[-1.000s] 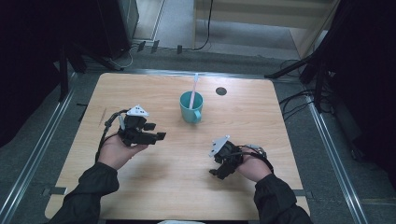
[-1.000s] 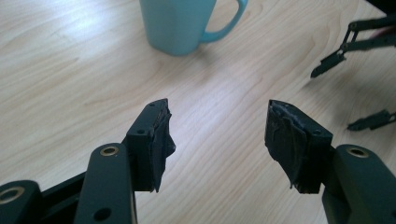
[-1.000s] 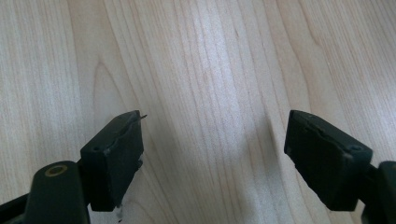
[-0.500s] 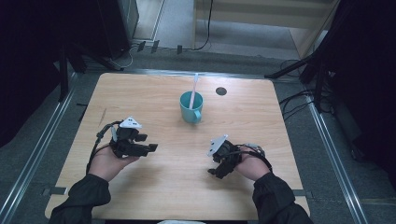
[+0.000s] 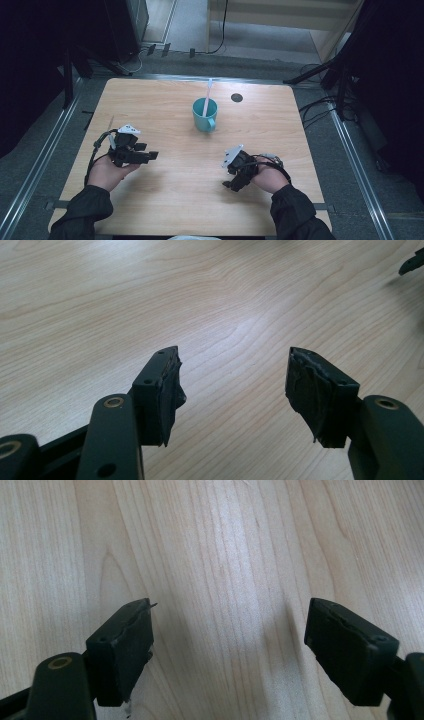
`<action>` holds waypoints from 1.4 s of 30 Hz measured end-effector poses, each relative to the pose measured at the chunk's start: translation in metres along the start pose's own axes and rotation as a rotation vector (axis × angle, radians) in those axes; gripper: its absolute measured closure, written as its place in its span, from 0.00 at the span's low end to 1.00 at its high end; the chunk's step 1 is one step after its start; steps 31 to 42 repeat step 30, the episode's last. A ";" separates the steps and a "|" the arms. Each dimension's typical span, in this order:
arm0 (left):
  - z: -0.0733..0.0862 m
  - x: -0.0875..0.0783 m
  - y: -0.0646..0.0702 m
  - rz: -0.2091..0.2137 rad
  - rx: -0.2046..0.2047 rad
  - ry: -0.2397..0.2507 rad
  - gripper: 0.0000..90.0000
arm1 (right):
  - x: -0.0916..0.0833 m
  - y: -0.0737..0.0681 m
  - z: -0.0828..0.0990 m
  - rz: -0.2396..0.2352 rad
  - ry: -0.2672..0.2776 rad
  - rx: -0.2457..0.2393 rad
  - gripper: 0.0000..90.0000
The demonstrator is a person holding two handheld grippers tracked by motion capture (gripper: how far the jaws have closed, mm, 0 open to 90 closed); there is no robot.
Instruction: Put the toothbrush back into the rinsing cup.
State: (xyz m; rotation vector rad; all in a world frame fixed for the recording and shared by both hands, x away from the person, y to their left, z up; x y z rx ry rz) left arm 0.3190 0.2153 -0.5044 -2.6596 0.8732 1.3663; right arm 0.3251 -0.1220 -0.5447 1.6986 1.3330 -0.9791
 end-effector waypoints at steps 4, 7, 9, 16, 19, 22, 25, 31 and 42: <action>0.001 0.002 -0.002 -0.002 -0.005 -0.011 0.42 | 0.000 0.000 0.000 0.000 -0.001 -0.001 0.22; 0.001 0.002 -0.001 -0.003 -0.004 -0.011 0.42 | 0.000 0.000 0.000 0.000 -0.004 -0.003 0.22; 0.001 0.002 -0.001 -0.002 -0.003 -0.012 0.42 | 0.000 -0.001 0.000 -0.002 -0.006 -0.007 0.22; 0.002 0.003 -0.003 -0.005 -0.008 -0.021 0.42 | 0.001 -0.001 0.000 -0.007 -0.008 -0.013 0.22; 0.002 0.003 -0.003 -0.005 -0.008 -0.023 0.41 | 0.002 -0.002 0.000 -0.008 -0.008 -0.014 0.22; 0.002 0.004 -0.003 -0.004 -0.009 -0.026 0.41 | 0.002 -0.002 0.000 -0.010 -0.007 -0.016 0.22; 0.002 0.004 -0.004 -0.005 -0.010 -0.033 0.41 | 0.002 -0.002 0.000 -0.013 -0.009 -0.016 0.22; 0.003 0.007 -0.004 -0.005 -0.015 -0.048 0.40 | 0.002 -0.002 0.000 -0.014 -0.010 -0.018 0.22; 0.003 0.007 -0.004 -0.005 -0.015 -0.048 0.40 | 0.002 -0.002 0.000 -0.014 -0.010 -0.018 0.22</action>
Point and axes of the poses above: each handheld gripper's, and its own axes: x roughly forward along the jaws, z roughly out of its underside, y roughly to its right, the point moved 3 cm from there along x, roughly forward along the jaws, and after that the axes turned 2 degrees about -x, right-handed, at the moved point
